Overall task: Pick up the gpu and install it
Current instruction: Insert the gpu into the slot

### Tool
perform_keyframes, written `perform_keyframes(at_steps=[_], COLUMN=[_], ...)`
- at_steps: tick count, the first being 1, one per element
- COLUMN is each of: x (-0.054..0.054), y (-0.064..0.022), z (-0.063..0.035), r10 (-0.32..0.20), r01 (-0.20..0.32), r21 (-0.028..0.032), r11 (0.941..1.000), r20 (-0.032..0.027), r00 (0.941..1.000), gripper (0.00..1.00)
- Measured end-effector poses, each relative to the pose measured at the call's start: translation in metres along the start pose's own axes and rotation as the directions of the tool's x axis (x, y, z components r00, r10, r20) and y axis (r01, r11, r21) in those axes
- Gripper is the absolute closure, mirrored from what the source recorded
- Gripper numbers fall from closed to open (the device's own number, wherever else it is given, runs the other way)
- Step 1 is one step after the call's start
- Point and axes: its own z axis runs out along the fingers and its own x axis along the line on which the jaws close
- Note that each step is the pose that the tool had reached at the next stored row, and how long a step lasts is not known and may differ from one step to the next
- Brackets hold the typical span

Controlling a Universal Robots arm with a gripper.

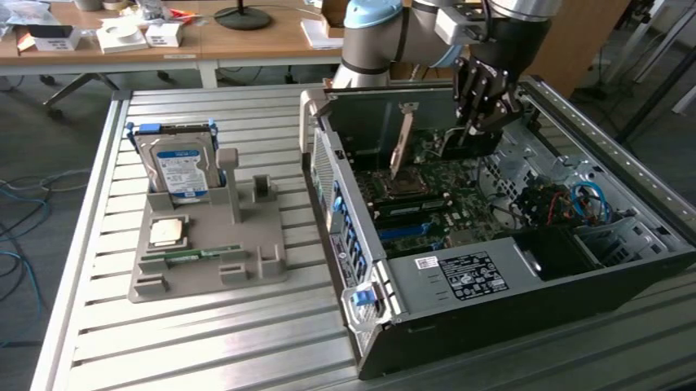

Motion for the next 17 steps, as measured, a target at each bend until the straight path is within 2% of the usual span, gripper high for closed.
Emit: perform_keyframes(at_steps=[11, 17], x=[0.0, 0.0], y=[0.0004, 0.0005], z=[0.0096, 0.0115], r10=[0.0, 0.0], r01=[0.0, 0.0], r21=[0.0, 0.0], r11=[1.0, 1.0], r20=[0.0001, 0.0], r00=[1.0, 1.0], gripper=[0.73, 0.73])
